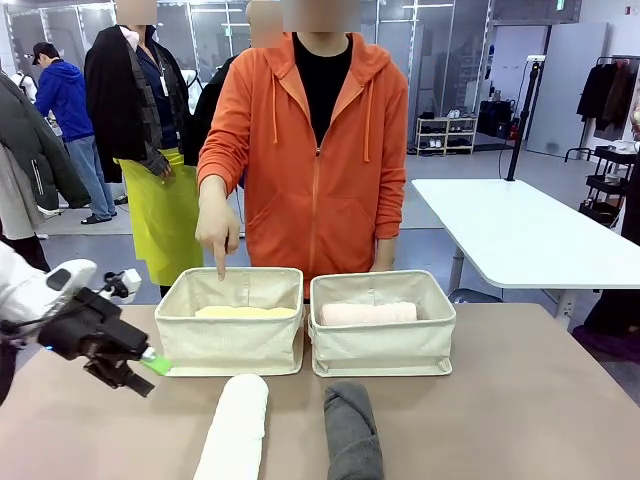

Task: Divide the towels into two baskets.
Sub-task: Pick up one hotel-folded towel from the bottom of the table and place it in the Fabric basket indicated by the person.

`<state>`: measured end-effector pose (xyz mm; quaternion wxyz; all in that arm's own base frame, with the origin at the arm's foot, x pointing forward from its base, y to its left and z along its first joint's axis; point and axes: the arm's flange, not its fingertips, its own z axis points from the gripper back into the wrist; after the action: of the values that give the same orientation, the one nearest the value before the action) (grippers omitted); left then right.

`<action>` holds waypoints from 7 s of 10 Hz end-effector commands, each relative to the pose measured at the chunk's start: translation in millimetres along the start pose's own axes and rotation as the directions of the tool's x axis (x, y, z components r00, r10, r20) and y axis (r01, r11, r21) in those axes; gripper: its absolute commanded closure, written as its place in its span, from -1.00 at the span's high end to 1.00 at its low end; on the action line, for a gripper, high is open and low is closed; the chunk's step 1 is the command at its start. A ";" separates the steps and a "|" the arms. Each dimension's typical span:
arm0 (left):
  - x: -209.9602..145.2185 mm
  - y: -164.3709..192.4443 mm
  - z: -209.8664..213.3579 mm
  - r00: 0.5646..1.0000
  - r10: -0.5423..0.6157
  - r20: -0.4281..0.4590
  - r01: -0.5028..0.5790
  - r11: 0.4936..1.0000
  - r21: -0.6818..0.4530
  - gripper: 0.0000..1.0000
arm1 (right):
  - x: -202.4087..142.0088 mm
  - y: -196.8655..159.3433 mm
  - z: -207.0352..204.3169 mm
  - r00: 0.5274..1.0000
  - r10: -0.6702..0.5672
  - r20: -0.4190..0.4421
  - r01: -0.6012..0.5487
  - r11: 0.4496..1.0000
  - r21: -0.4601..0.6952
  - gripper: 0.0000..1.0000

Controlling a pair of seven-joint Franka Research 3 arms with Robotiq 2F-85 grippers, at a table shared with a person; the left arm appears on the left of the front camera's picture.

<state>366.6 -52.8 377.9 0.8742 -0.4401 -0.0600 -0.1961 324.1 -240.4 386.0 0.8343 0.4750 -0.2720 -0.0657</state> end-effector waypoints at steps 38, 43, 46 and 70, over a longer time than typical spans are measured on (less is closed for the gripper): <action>25.6 -127.5 -36.6 0.958 -0.267 -0.102 0.285 0.917 0.279 -0.32 | 2.0 2.0 1.4 1.000 0.010 0.000 -0.010 1.000 0.010 1.00; 106.7 -176.9 -8.3 0.715 -0.542 -0.442 0.699 0.582 0.416 -0.25 | 2.0 2.0 1.4 1.000 0.010 0.000 -0.010 1.000 0.010 1.00; 174.7 -163.5 -8.3 0.445 -0.555 -0.703 0.894 0.327 0.307 -0.25 | 2.0 2.0 1.4 1.000 0.010 0.000 -0.010 1.000 0.010 1.00; 255.6 -87.3 -103.4 0.153 -0.566 -0.810 0.986 0.148 0.083 1.00 | 2.0 2.0 1.4 1.000 0.010 0.000 -0.010 1.000 0.010 1.00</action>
<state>558.2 -259.1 450.9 0.6521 0.0797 -0.0735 -0.7503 325.8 -242.0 387.3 0.8349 0.4739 -0.2724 -0.0648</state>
